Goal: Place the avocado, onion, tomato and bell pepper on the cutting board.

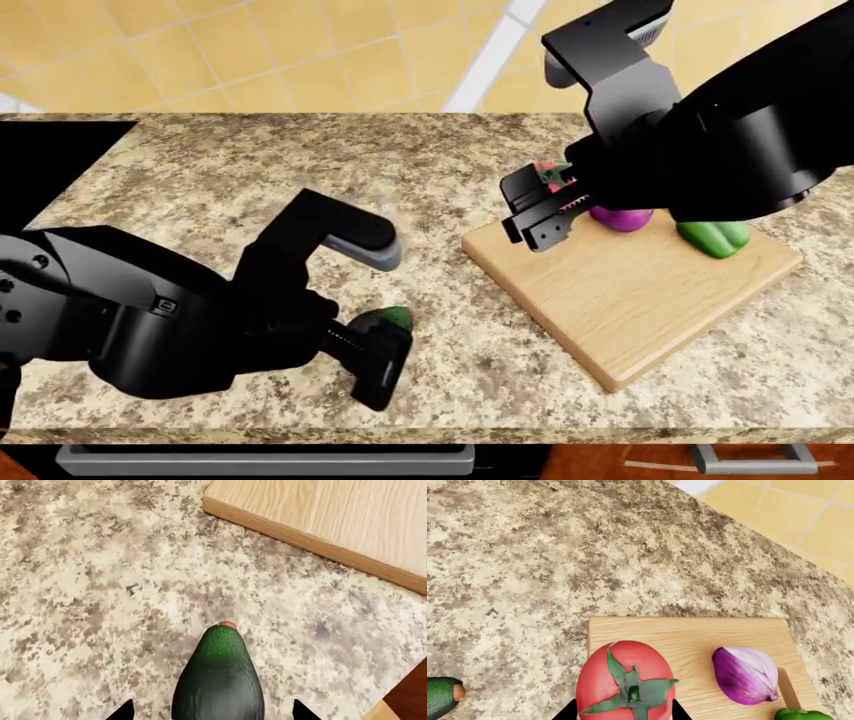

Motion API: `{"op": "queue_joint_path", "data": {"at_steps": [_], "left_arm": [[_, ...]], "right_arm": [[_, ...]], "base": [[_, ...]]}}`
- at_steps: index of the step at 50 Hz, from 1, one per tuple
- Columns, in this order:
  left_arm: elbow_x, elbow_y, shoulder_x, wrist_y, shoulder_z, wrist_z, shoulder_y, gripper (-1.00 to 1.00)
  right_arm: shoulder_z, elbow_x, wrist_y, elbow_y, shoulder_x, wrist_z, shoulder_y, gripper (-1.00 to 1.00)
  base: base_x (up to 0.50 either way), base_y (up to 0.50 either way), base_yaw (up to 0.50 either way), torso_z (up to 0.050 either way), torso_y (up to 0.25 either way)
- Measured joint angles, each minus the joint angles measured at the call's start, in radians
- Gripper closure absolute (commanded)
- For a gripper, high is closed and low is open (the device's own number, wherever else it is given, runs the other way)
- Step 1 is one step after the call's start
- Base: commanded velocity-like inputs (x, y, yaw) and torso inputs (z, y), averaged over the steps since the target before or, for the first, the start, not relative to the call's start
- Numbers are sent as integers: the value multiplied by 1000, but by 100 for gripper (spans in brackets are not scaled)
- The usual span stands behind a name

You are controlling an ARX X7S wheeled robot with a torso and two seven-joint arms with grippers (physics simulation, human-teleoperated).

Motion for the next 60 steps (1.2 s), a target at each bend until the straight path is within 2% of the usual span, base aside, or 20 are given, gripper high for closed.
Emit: {"op": "queue_joint_path", "data": {"at_steps": [9, 10, 27, 38, 51, 60], "left_arm": [[45, -18, 12, -5, 9, 35, 20, -100], [50, -21, 13, -5, 11, 38, 23, 100], [145, -56, 29, 6, 8, 105, 42, 100], [171, -47, 24, 7, 16, 102, 32, 100], [169, -27, 25, -1, -31, 27, -140, 100], [176, -32, 54, -12, -43, 19, -223, 100]], "right_arm": [[-2, -3, -2, 0, 0, -3, -1, 100], [-2, -3, -3, 0, 0, -3, -1, 100], [-5, -6, -7, 2, -3, -4, -8, 100], [-2, 13, -4, -9, 6, 6, 7, 100], [21, 55, -7, -49, 47, 13, 29, 100], [39, 80, -16, -80, 75, 8, 30, 100]], "base": [[0, 0, 0, 0, 0], [0, 0, 0, 0, 0], [1, 0, 0, 0, 0], [2, 0, 0, 0, 0], [0, 0, 0, 0, 0], [0, 0, 0, 0, 0]]}}
